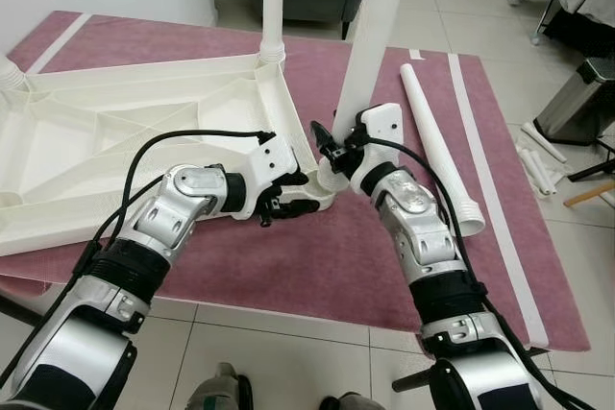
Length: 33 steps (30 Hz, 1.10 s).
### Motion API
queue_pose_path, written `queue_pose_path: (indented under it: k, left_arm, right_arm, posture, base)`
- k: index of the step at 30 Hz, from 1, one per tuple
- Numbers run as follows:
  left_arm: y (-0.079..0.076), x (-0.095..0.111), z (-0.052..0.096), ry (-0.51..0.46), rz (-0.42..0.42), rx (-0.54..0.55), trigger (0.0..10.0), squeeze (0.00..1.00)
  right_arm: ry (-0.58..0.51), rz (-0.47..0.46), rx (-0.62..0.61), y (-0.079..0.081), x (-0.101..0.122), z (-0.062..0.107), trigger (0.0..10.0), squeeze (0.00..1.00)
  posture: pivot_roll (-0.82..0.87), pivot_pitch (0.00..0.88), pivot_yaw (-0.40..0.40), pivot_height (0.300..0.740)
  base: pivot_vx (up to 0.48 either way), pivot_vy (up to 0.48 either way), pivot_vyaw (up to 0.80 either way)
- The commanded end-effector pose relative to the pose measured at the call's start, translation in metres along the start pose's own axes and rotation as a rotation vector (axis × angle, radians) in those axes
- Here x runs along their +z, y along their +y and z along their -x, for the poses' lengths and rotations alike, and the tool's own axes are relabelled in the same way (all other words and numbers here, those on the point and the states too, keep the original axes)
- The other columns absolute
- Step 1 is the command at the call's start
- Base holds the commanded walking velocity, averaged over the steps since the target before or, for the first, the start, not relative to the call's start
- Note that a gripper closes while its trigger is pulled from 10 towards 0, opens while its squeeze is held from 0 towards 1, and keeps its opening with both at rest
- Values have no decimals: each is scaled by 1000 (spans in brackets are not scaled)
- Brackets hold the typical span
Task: Building children table
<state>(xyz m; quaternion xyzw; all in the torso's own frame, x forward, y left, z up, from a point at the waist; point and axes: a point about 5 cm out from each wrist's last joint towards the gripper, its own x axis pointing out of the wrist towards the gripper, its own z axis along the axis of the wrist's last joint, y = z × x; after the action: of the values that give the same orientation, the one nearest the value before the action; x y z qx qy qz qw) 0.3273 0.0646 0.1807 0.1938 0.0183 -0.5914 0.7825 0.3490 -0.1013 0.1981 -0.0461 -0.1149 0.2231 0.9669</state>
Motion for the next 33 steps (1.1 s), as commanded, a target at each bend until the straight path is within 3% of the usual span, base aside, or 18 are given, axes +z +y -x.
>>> queue_pose_path:
  k: [1, 8, 22, 33]
  left_arm:
    - [2, 3, -1, -5, 2, 7, 10000, 0]
    - [10, 1, -2, 14, 21, 63, 10000, 0]
    - [14, -1, 31, -15, 60, 125, 10000, 0]
    - [11, -1, 33, -15, 65, 142, 10000, 0]
  right_arm:
    - [-21, -4, 9, 3, 3, -4, 0, 0]
    - [-57, -44, 39, 11, 8, -10, 0, 0]
    - [8, -31, 80, 18, -14, -8, 0, 0]
    - [32, -77, 120, 30, -22, -1, 0, 0]
  posture:
    - [140, 84, 6, 740]
    - [140, 83, 8, 740]
    - [167, 82, -28, 740]
    - [181, 81, -44, 740]
  base:
    - [0, 0, 0]
    - [0, 0, 0]
    - [0, 0, 0]
    - [0, 0, 0]
